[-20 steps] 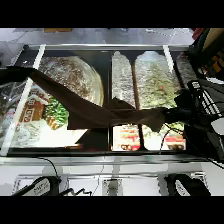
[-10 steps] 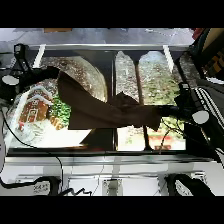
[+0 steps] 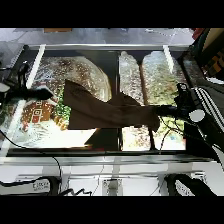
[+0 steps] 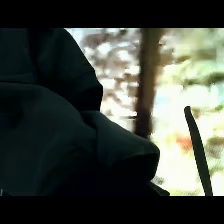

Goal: Fold the clothes and pants, and hang the long-sleeved shirts on hangers.

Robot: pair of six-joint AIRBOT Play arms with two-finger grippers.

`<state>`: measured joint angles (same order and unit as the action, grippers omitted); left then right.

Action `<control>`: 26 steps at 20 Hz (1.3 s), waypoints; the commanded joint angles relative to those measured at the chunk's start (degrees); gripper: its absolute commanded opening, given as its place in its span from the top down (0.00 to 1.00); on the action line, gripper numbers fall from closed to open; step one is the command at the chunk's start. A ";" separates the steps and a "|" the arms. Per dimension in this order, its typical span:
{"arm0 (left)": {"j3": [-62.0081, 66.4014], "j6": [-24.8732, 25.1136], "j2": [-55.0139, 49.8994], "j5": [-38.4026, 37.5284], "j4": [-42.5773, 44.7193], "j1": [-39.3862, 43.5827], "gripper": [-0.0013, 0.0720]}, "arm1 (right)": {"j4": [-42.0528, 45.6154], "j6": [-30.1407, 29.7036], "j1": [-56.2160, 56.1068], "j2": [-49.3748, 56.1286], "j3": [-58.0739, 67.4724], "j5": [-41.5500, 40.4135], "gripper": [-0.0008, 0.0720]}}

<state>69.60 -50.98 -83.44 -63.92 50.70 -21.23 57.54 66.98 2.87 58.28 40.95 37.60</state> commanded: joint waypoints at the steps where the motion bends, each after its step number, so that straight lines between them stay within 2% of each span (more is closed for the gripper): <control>1: -9.75 -0.83 0.17 -8.33 -3.58 -3.63 0.80 | -0.11 -0.04 -0.02 0.11 0.00 -0.13 0.96; 2: -13.46 1.57 0.15 -7.82 -5.27 -3.43 0.96 | -0.11 -0.04 -0.02 0.11 0.00 -0.13 0.96; 5: -21.46 2.58 0.11 -0.85 -5.79 -0.02 0.95 | -0.13 -0.04 -0.02 0.11 0.00 -0.15 0.96; 6: -22.73 2.58 -0.09 1.33 -5.77 0.98 0.76 | -0.13 -0.04 -0.02 0.11 0.00 -0.13 0.96; 7: -23.12 2.56 -0.50 2.36 -5.75 1.75 0.33 | -0.13 -0.04 -0.02 0.11 0.00 -0.13 0.96; 8: -23.12 2.51 -1.18 2.86 -5.81 2.36 0.04 | -0.13 -0.04 0.00 0.11 0.00 -0.11 0.96; 10: -23.12 2.56 -2.25 2.89 -5.77 3.28 0.05 | -0.15 -0.04 -0.02 0.11 0.00 -0.13 0.96; 14: -23.12 2.56 -5.20 2.84 -5.79 5.60 0.12 | -0.17 -0.02 -0.02 0.11 0.00 -0.11 0.96; 15: -23.10 2.56 -5.84 2.82 -5.79 6.45 0.18 | -0.20 -0.02 -0.02 0.11 0.00 -0.11 0.96; 18: -22.99 2.58 -6.21 2.91 -5.79 7.76 0.72 | -0.24 0.00 -0.02 0.11 0.00 -0.09 0.96; 21: -22.29 2.56 -6.01 2.23 -5.79 7.50 0.96 | -0.28 0.00 -0.02 0.11 0.02 -0.09 0.96; 26: -12.57 2.51 -3.89 -4.68 -5.77 7.52 0.96 | -0.09 -0.07 0.00 -0.02 3.37 2.10 0.96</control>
<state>51.99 -48.49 -88.79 -63.44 47.40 -13.76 57.34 66.94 2.87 58.35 42.37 38.26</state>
